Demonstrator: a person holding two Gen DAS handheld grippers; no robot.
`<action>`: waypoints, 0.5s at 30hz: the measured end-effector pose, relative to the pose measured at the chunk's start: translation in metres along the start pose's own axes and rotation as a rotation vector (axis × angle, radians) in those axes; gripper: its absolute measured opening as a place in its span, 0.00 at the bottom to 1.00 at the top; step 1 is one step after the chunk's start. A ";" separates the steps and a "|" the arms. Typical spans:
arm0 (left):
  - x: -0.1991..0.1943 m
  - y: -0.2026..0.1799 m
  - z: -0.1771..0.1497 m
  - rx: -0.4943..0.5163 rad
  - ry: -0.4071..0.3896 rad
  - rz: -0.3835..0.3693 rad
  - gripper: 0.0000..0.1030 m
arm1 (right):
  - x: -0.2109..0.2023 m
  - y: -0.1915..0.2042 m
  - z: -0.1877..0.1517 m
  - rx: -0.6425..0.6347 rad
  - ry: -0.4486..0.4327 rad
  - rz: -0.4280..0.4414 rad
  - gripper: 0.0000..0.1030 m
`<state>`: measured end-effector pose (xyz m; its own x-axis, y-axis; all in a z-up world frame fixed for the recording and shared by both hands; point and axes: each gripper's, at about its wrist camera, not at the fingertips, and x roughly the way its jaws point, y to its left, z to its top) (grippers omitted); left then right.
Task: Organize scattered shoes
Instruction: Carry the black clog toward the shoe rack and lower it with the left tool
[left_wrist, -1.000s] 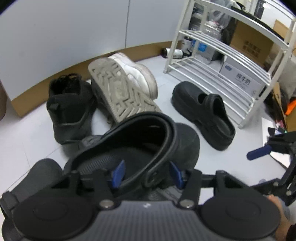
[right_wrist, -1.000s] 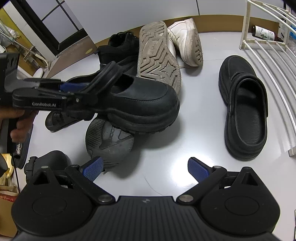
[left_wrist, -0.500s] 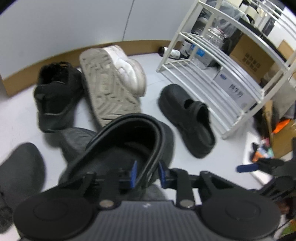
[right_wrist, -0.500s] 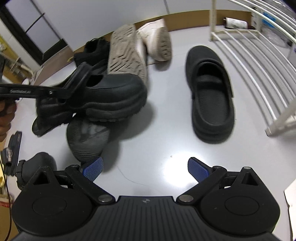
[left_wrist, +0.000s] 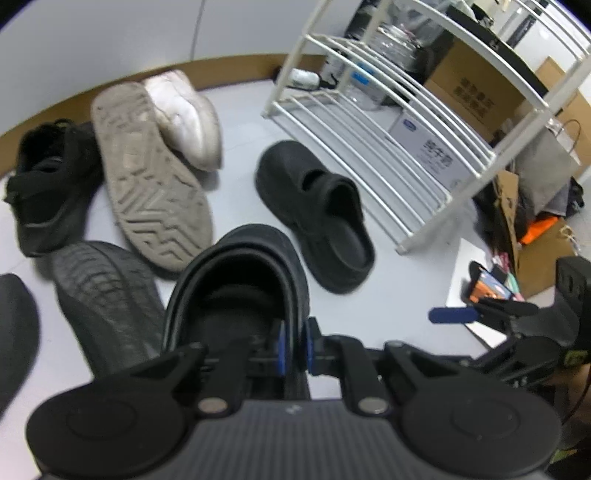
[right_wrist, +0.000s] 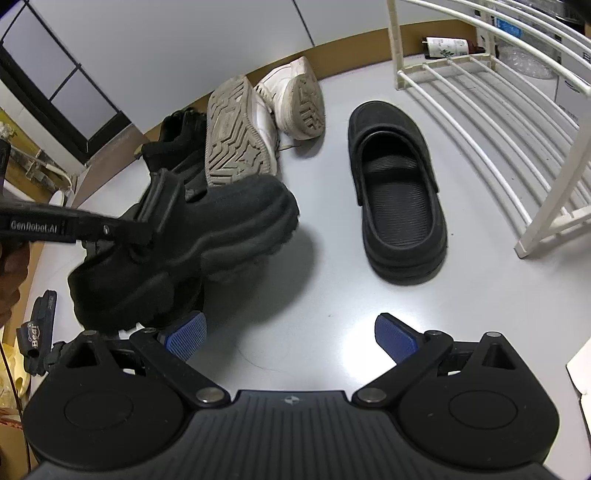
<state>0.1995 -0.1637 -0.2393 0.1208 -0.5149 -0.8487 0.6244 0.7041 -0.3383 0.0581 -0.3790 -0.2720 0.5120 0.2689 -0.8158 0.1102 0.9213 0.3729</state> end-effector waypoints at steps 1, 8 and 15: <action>0.002 -0.005 -0.001 0.004 0.008 -0.005 0.10 | 0.000 -0.003 -0.002 0.009 0.002 -0.001 0.98; 0.012 -0.031 -0.017 0.017 0.060 -0.055 0.10 | -0.003 -0.032 -0.017 0.077 0.031 -0.022 0.98; 0.041 -0.058 -0.023 0.025 0.075 -0.136 0.11 | 0.000 -0.046 -0.028 0.085 0.073 -0.042 0.98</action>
<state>0.1502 -0.2147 -0.2638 -0.0238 -0.5662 -0.8239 0.6500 0.6174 -0.4431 0.0295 -0.4133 -0.3014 0.4420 0.2536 -0.8604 0.2032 0.9060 0.3714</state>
